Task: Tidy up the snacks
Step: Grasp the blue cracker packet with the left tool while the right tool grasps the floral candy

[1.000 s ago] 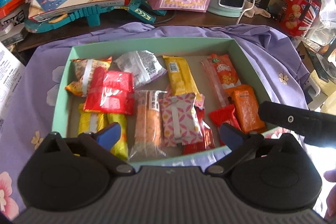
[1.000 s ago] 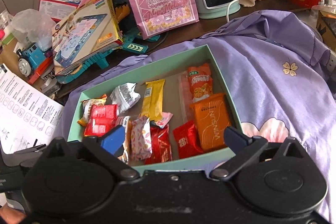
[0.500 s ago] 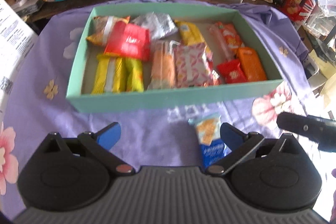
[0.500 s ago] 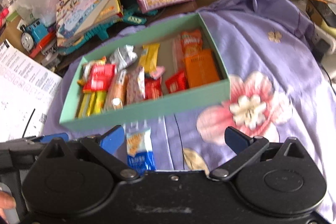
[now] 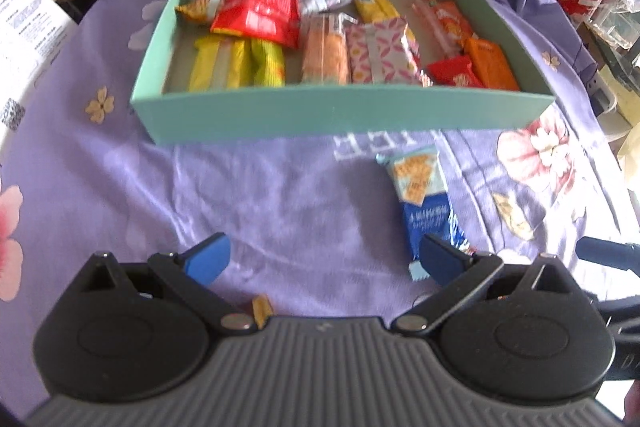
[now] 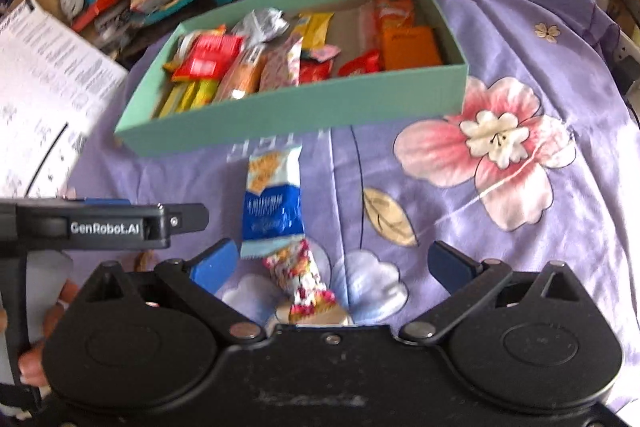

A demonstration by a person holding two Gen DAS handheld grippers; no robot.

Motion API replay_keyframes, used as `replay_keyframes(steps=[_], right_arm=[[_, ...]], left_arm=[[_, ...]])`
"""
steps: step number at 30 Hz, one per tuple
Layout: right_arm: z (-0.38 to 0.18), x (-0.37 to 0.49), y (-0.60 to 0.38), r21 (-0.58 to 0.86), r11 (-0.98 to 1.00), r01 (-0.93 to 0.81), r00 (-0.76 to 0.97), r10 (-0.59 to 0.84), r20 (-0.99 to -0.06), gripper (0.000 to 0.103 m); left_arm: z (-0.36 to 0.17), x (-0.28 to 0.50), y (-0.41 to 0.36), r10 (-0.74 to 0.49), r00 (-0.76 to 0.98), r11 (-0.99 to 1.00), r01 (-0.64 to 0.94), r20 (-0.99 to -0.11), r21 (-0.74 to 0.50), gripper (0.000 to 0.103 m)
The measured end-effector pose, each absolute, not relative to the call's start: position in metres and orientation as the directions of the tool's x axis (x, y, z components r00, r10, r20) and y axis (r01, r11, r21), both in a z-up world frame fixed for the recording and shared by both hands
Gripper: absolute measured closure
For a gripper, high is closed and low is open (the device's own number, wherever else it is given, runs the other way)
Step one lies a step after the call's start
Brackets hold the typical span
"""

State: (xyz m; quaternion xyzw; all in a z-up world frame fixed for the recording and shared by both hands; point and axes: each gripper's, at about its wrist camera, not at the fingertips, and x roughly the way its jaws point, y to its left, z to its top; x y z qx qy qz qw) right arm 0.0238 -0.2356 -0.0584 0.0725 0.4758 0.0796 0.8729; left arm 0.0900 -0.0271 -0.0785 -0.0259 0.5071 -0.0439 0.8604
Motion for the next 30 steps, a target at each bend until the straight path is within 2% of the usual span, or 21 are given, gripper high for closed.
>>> replay_keyframes(steps=[2,6,12,14,16,20,22,27,30], right_arm=[[-0.064,0.021,-0.234,0.182,0.981,-0.069,0.521,0.191,-0.832,0.001],[-0.074,0.018,-0.231,0.171,0.983,-0.066,0.497,0.181,-0.849,0.021],[-0.077,0.022,-0.215,0.137,0.980,-0.142,0.511,0.191,-0.838,0.031],[-0.080,0.023,-0.205,0.115,0.977,-0.178,0.505,0.191,-0.842,0.038],[-0.084,0.024,-0.196,0.099,0.973,-0.211,0.493,0.193,-0.848,0.050],[-0.090,0.024,-0.183,0.012,0.965,-0.264,0.505,0.149,-0.850,0.061],[-0.090,0.024,-0.184,-0.021,0.963,-0.270,0.519,0.127,-0.845,0.077],[-0.090,0.032,-0.214,0.011,0.987,-0.162,0.531,0.096,-0.842,0.080],[-0.091,0.038,-0.241,0.080,0.993,-0.088,0.530,0.115,-0.840,0.081]], left_arm=[[-0.083,0.088,-0.026,-0.100,0.472,0.995,0.046,-0.876,-0.089,0.000],[-0.090,0.085,-0.024,-0.101,0.460,0.995,0.036,-0.882,-0.096,0.000],[-0.094,0.086,-0.020,-0.092,0.449,0.995,0.012,-0.889,-0.097,0.000],[-0.095,0.088,-0.018,-0.089,0.446,0.995,0.001,-0.891,-0.099,0.000],[-0.096,0.089,-0.017,-0.086,0.444,0.995,-0.006,-0.892,-0.099,0.000],[-0.097,0.092,-0.017,-0.077,0.437,0.996,-0.012,-0.896,-0.092,0.000],[-0.098,0.095,-0.018,-0.074,0.432,0.996,-0.016,-0.899,-0.090,0.000],[-0.097,0.106,-0.031,-0.085,0.427,0.996,0.006,-0.900,-0.091,0.000],[-0.096,0.114,-0.046,-0.093,0.431,0.996,0.031,-0.898,-0.088,0.000]])
